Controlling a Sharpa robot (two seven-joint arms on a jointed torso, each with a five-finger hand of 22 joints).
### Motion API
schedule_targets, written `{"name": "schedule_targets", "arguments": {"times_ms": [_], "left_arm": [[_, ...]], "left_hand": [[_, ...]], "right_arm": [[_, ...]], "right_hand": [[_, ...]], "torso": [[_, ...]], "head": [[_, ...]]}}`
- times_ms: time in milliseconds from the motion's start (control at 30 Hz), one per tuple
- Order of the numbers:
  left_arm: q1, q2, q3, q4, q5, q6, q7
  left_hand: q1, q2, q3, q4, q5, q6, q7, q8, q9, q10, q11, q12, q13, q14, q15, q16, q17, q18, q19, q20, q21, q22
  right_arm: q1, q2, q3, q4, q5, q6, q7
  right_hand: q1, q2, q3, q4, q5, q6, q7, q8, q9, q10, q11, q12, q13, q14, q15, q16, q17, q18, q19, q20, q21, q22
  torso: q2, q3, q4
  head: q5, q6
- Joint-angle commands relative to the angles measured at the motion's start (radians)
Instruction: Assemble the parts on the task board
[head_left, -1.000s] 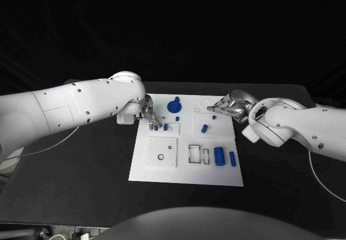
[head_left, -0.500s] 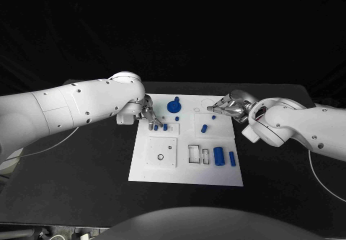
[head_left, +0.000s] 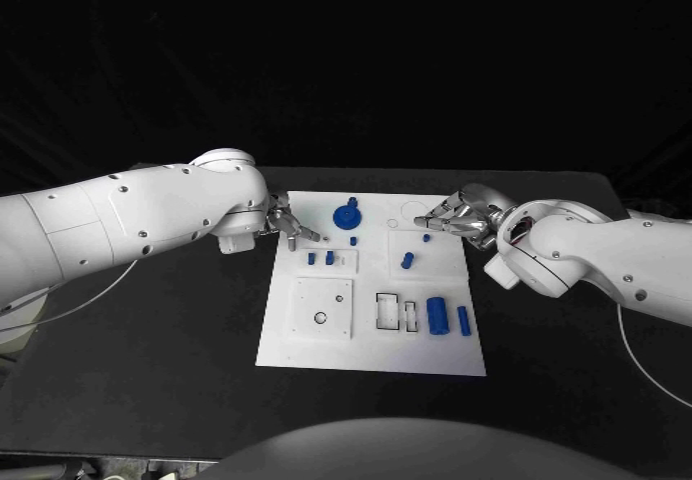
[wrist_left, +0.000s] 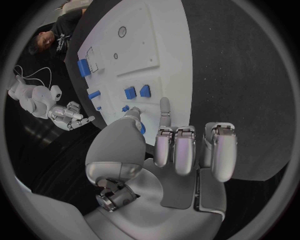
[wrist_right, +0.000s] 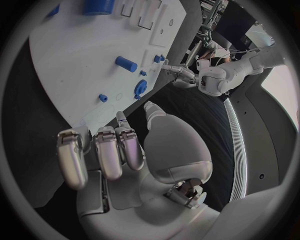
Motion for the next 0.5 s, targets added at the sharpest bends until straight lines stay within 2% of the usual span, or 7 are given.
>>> {"name": "schedule_targets", "arguments": {"times_ms": [33,167,200,300,333,400,500], "left_arm": [[0.004,-0.023,0.005,0.019,0.030,-0.229,0.137],[0.006,-0.056,0.003,0.047,0.112,-0.422,0.281],[0.006,-0.066,0.002,0.058,0.150,-0.493,0.347],[0.002,-0.080,-0.001,0.079,0.220,-0.613,0.485],[0.000,-0.084,-0.001,0.085,0.242,-0.649,0.531],[-0.008,-0.090,-0.003,0.095,0.282,-0.699,0.617],[-0.021,-0.095,-0.004,0.101,0.314,-0.731,0.710]], "left_hand": [[0.004,0.000,-0.010,-0.002,-0.004,-0.002,0.001,0.001,-0.002,0.104,0.007,0.002,0.262,0.106,0.005,0.003,0.263,-0.015,0.103,0.007,0.002,0.263],[0.070,0.007,-0.018,-0.005,-0.006,-0.041,0.011,-0.013,-0.021,0.104,0.012,0.002,0.262,0.106,0.009,0.003,0.263,-0.015,0.103,0.009,0.002,0.263],[0.104,0.011,-0.020,-0.004,-0.004,-0.055,0.014,-0.016,-0.033,0.045,0.016,-0.073,0.198,0.106,0.010,0.003,0.263,-0.006,0.068,0.010,-0.024,0.251],[0.190,0.015,-0.014,-0.003,0.011,-0.092,0.027,-0.032,-0.062,-0.175,0.027,-0.360,-0.027,0.106,0.018,0.003,0.263,0.009,0.012,0.015,-0.068,0.231],[0.215,0.018,-0.011,-0.005,0.019,-0.098,0.028,-0.035,-0.071,-0.284,0.030,-0.510,-0.142,0.106,0.019,0.003,0.263,0.012,-0.001,0.017,-0.079,0.226],[0.252,0.019,-0.014,-0.004,0.028,-0.106,0.035,-0.038,-0.095,-0.428,0.034,-0.769,-0.349,0.106,0.024,0.003,0.263,0.017,-0.022,0.021,-0.099,0.219],[0.299,0.023,-0.015,-0.006,0.031,-0.124,0.050,-0.053,-0.139,-0.453,0.056,-0.953,-0.515,0.105,0.039,0.002,0.262,0.021,-0.039,0.031,-0.117,0.213]], "right_arm": [[-0.001,-0.001,0.000,0.001,-0.010,-0.006,0.013],[-0.002,-0.004,0.000,0.002,-0.007,-0.017,0.024],[-0.002,-0.004,0.000,0.003,-0.006,-0.023,0.031],[-0.002,-0.006,0.000,0.004,0.000,-0.041,0.052],[-0.002,-0.007,0.000,0.005,0.005,-0.049,0.063],[-0.002,-0.008,0.000,0.005,0.015,-0.067,0.087],[-0.002,-0.008,0.000,0.005,0.027,-0.091,0.121]], "right_hand": [[0.007,0.005,-0.005,0.002,0.002,0.005,0.003,0.005,0.002,0.105,0.005,0.004,0.263,0.104,0.005,0.004,0.263,-0.007,0.105,0.006,0.004,0.263],[0.008,0.006,-0.006,0.002,0.003,0.005,0.003,0.005,0.002,0.105,0.005,0.004,0.263,0.104,0.005,0.004,0.263,-0.007,0.105,0.006,0.004,0.263],[0.008,0.006,-0.006,0.002,0.003,0.005,0.003,0.005,0.002,0.105,0.006,0.004,0.263,0.104,0.005,0.004,0.263,-0.007,0.105,0.006,0.004,0.263],[0.009,0.007,-0.007,0.002,0.003,0.010,0.003,0.008,0.003,0.105,0.005,0.004,0.263,0.104,0.005,0.004,0.263,-0.007,0.105,0.006,0.004,0.263],[0.009,0.007,-0.008,0.002,0.003,0.013,0.003,0.010,0.003,0.105,0.005,0.004,0.263,0.104,0.006,0.004,0.263,-0.007,0.105,0.006,0.004,0.263],[0.011,0.008,-0.009,0.002,0.003,0.017,0.002,0.012,0.004,0.105,0.005,0.004,0.263,0.104,0.005,0.004,0.263,-0.007,0.105,0.006,0.004,0.263],[0.014,0.012,-0.013,0.002,0.003,0.022,0.002,0.016,0.006,0.105,0.004,0.004,0.263,0.104,0.005,0.004,0.263,-0.007,0.105,0.006,0.004,0.263]], "torso": [[0.001,0.0002,0.0001],[0.002,-0.0005,-0.0005],[0.002,-0.0005,-0.0008],[0.003,-0.0015,-0.0001],[0.003,-0.0019,0.0004],[0.003,-0.0018,0.0005],[0.002,-0.0012,0.0012]], "head": [[0.002,0.002],[0.002,0.006],[0.005,0.006],[0.006,0.010],[0.006,0.011],[0.007,0.012],[0.009,0.014]]}}
